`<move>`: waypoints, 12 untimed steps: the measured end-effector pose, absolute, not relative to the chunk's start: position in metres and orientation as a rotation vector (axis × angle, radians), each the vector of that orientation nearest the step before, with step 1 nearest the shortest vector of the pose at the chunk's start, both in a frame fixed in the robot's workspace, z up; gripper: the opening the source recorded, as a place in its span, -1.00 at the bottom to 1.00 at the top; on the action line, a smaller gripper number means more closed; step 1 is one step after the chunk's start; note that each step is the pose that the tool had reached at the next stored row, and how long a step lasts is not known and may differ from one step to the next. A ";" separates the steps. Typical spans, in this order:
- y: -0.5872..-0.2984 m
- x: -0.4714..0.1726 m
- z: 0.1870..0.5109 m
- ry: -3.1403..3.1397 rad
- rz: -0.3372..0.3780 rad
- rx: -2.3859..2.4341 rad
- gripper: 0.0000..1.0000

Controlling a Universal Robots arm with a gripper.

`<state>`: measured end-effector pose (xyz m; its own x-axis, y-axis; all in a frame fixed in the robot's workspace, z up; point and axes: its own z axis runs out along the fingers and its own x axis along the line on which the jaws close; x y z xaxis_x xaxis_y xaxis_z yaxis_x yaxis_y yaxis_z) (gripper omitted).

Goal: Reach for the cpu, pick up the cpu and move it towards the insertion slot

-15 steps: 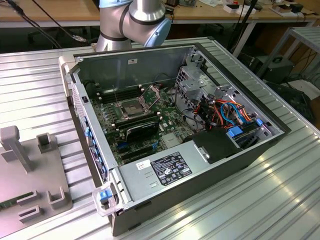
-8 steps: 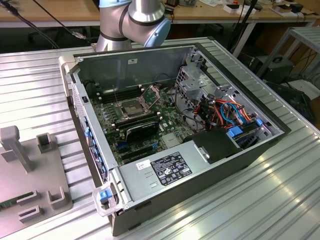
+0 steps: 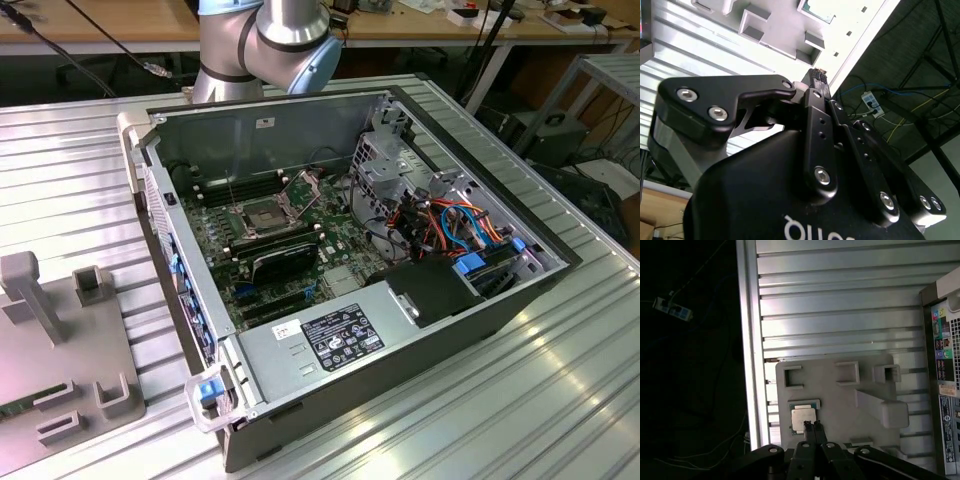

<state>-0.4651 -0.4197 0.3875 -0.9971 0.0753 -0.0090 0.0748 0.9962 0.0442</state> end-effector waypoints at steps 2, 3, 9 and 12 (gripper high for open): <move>-0.420 -0.465 0.387 3.128 0.069 0.118 -0.79; -0.420 -0.465 0.387 3.128 0.069 0.118 -0.79; -0.426 -0.468 0.387 3.128 0.069 0.118 -0.79; -0.426 -0.469 0.387 3.128 0.069 0.118 -0.79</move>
